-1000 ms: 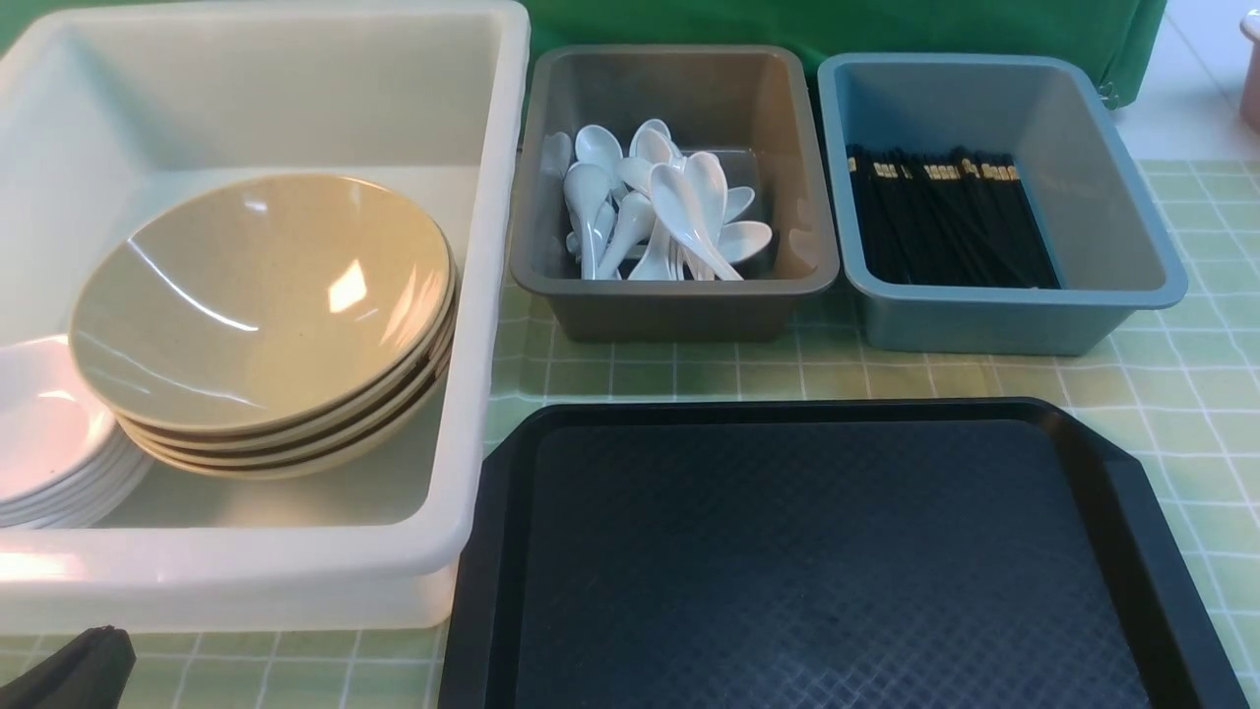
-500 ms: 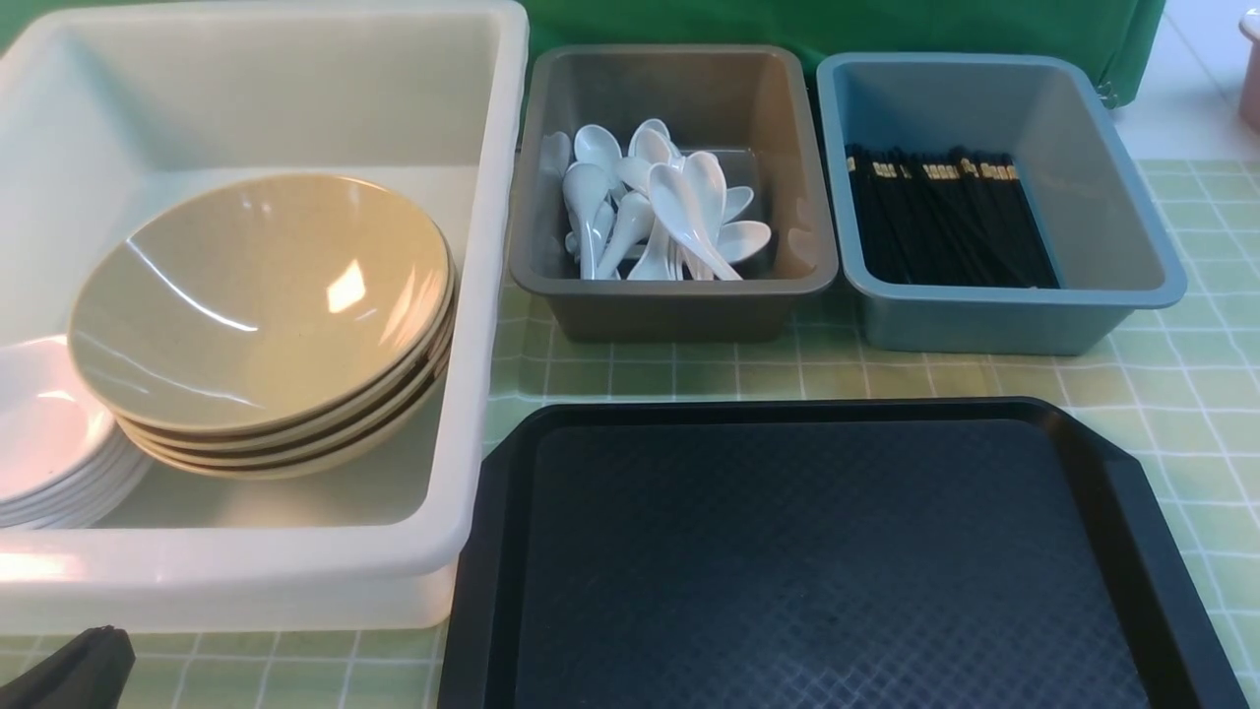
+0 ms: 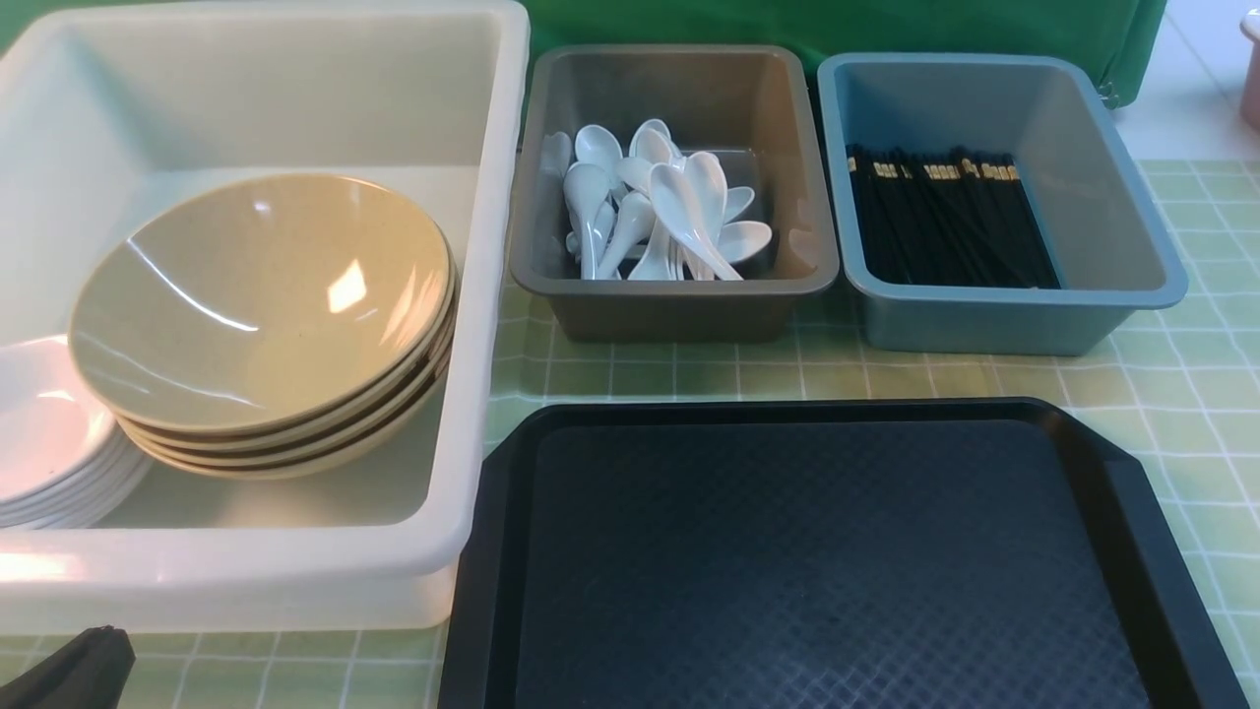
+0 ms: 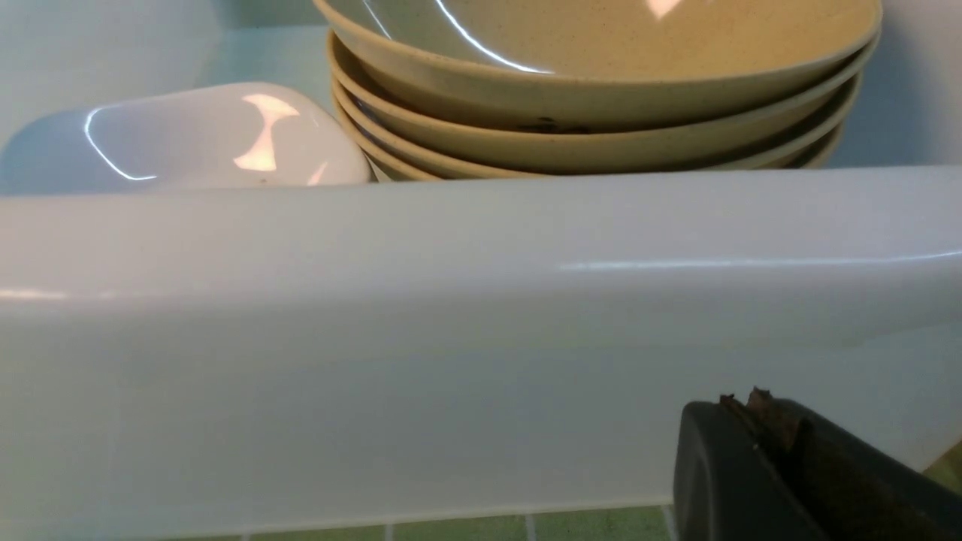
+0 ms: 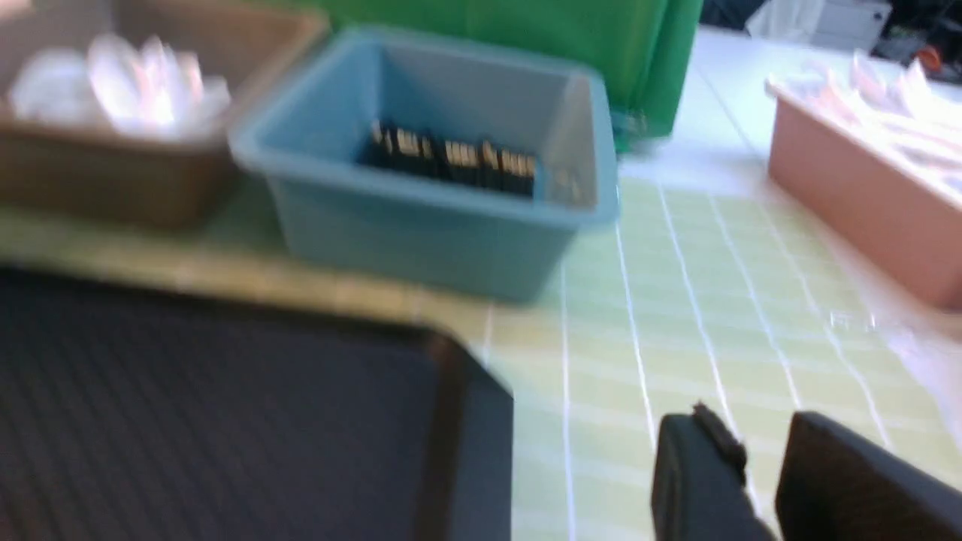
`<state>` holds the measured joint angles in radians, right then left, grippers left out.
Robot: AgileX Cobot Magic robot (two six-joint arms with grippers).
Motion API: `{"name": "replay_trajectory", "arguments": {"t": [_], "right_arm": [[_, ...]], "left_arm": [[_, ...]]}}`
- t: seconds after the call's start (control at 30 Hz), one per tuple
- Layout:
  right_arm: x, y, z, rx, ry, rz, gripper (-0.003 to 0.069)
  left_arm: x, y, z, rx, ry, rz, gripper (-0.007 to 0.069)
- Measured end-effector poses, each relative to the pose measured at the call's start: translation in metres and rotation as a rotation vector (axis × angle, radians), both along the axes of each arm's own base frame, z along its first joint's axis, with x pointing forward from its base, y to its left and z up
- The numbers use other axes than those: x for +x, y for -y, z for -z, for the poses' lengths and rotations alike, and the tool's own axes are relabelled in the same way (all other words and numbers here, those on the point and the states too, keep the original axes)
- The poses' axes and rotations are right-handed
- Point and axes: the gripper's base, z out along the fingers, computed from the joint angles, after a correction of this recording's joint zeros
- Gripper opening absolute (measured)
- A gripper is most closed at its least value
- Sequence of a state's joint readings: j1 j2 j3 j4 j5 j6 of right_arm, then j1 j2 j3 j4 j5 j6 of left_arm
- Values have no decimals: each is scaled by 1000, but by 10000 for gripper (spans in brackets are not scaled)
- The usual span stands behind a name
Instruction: On green table put chopsticks spoon bowls plates into blue grey white boxes.
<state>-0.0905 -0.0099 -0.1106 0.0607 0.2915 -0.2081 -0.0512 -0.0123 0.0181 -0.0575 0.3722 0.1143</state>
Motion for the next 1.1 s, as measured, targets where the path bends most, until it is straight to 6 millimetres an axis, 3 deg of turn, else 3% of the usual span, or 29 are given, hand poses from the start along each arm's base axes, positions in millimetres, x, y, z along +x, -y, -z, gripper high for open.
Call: {"name": "replay_trajectory", "arguments": {"t": [0.1,0.13,1.1], "right_arm": [[3,0,36,95,-127,23,183],[3,0,39,114,-133,30,185],[3,0,39,81,-121,21,212]], "left_arm": [[0,0,0,0,0,0,-1],[0,0,0,0,1,0,-1],[0,0,0,0,1,0,-1]]}}
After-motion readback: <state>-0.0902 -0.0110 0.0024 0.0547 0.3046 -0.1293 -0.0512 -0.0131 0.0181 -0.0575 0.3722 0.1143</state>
